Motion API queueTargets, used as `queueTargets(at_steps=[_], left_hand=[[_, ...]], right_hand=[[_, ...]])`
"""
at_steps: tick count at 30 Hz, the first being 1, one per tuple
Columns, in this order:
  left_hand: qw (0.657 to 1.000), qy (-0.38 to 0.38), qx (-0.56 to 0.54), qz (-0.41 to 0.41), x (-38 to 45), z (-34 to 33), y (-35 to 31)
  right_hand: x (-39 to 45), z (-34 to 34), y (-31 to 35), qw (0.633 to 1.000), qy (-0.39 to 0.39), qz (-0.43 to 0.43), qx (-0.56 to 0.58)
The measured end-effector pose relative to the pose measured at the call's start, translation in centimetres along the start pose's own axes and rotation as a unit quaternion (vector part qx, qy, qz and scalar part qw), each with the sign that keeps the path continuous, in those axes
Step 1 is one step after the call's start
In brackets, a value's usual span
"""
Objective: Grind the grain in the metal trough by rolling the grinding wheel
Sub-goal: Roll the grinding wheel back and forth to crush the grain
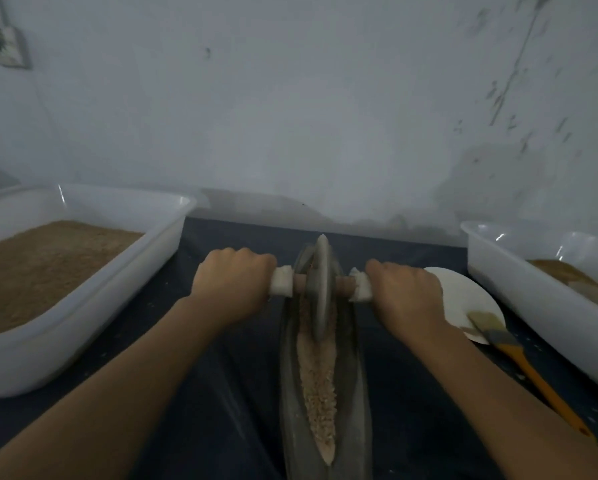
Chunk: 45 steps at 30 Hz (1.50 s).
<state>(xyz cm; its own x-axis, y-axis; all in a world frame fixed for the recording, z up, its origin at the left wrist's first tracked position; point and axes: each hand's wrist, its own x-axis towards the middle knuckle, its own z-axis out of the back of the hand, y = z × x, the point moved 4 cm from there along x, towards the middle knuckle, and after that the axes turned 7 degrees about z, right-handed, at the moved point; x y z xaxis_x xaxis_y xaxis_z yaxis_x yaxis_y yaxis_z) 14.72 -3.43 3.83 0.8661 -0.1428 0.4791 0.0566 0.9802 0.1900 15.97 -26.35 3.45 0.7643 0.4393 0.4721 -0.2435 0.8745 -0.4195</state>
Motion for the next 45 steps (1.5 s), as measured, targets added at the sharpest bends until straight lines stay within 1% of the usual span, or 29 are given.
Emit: queueTargets(at_steps=[2, 4, 6, 8, 10, 12, 14, 18, 22, 24, 26, 28, 29, 31, 33, 34, 35, 36, 37, 38, 39, 41, 45], left_hand=[[1.000, -0.009, 0.007, -0.001, -0.2, 0.3, -0.2], [1.000, 0.014, -0.001, -0.005, -1.3, 1.0, -0.2], [0.998, 0.058, -0.017, -0.017, -3.0, 2.0, -0.1], [0.991, 0.117, -0.053, -0.037, -5.1, 3.0, 0.2], [0.980, 0.172, -0.082, -0.053, -6.7, 4.0, 0.6], [0.976, 0.192, -0.086, -0.057, -7.5, 4.6, 0.9], [0.982, 0.167, -0.076, -0.055, -7.2, 4.6, 0.6], [0.998, 0.053, -0.013, -0.024, -4.3, 2.7, 0.0], [1.000, -0.001, -0.017, 0.023, -1.2, 0.0, 0.1], [0.999, -0.017, -0.024, 0.025, -0.6, -0.5, 0.2], [0.999, -0.017, -0.022, 0.018, -1.0, -0.6, 0.1], [1.000, -0.005, -0.019, 0.011, -2.2, 0.2, 0.0], [1.000, 0.009, -0.017, 0.006, -3.0, 0.8, 0.0], [0.999, 0.040, -0.026, -0.013, -4.9, 2.3, 0.0], [0.997, 0.058, -0.042, -0.043, -6.6, 4.2, -0.2], [0.995, 0.037, -0.045, -0.082, -7.3, 5.2, -0.4], [0.992, 0.005, -0.071, -0.108, -7.9, 5.9, -0.6], [0.989, -0.008, -0.099, -0.112, -8.2, 6.6, -0.6], [0.990, -0.006, -0.092, -0.105, -8.2, 6.9, -0.7], [0.993, 0.014, -0.066, -0.095, -8.0, 6.6, -0.7], [0.996, 0.014, -0.034, -0.084, -7.7, 6.1, -0.7], [0.999, 0.016, 0.010, -0.047, -6.4, 4.2, -0.6], [1.000, 0.012, -0.020, 0.005, -2.7, 0.8, -0.1]], right_hand=[[-0.2, 0.4, 0.1, 1.000, 0.009, -0.003, 0.007], [-1.4, 1.4, 0.3, 1.000, 0.000, 0.017, 0.016], [-3.4, 3.2, 0.6, 0.997, -0.026, 0.048, 0.048], [-5.6, 5.4, 0.8, 0.993, -0.062, 0.067, 0.074], [-7.3, 6.4, 1.2, 0.990, -0.069, 0.085, 0.084], [-8.0, 6.5, 1.1, 0.986, -0.069, 0.097, 0.113], [-7.8, 6.1, 1.0, 0.987, -0.063, 0.096, 0.116], [-4.9, 3.7, 0.8, 0.994, -0.039, 0.059, 0.083], [-0.2, 1.3, 0.3, 0.999, 0.009, 0.022, 0.033], [0.8, 1.0, 0.2, 0.999, 0.019, 0.016, 0.023], [0.7, 1.3, 0.2, 0.999, 0.030, 0.018, 0.039], [-0.7, 2.1, 0.4, 0.997, 0.028, 0.040, 0.060], [-1.7, 2.8, 0.5, 0.996, 0.022, 0.054, 0.070], [-4.4, 4.4, 0.9, 0.992, -0.014, 0.069, 0.100], [-6.9, 5.5, 1.2, 0.990, -0.015, 0.070, 0.123], [-7.7, 5.7, 1.2, 0.990, -0.008, 0.068, 0.122], [-8.1, 5.8, 1.1, 0.991, 0.001, 0.067, 0.120], [-8.3, 5.7, 1.0, 0.991, 0.010, 0.064, 0.117], [-8.3, 5.5, 1.0, 0.990, 0.017, 0.064, 0.121], [-8.2, 5.5, 1.0, 0.989, 0.002, 0.059, 0.132], [-8.1, 5.3, 1.0, 0.988, -0.015, 0.052, 0.141], [-6.8, 4.8, 0.9, 0.992, -0.015, 0.042, 0.119], [-2.4, 2.8, 0.7, 0.997, -0.003, 0.043, 0.065]])
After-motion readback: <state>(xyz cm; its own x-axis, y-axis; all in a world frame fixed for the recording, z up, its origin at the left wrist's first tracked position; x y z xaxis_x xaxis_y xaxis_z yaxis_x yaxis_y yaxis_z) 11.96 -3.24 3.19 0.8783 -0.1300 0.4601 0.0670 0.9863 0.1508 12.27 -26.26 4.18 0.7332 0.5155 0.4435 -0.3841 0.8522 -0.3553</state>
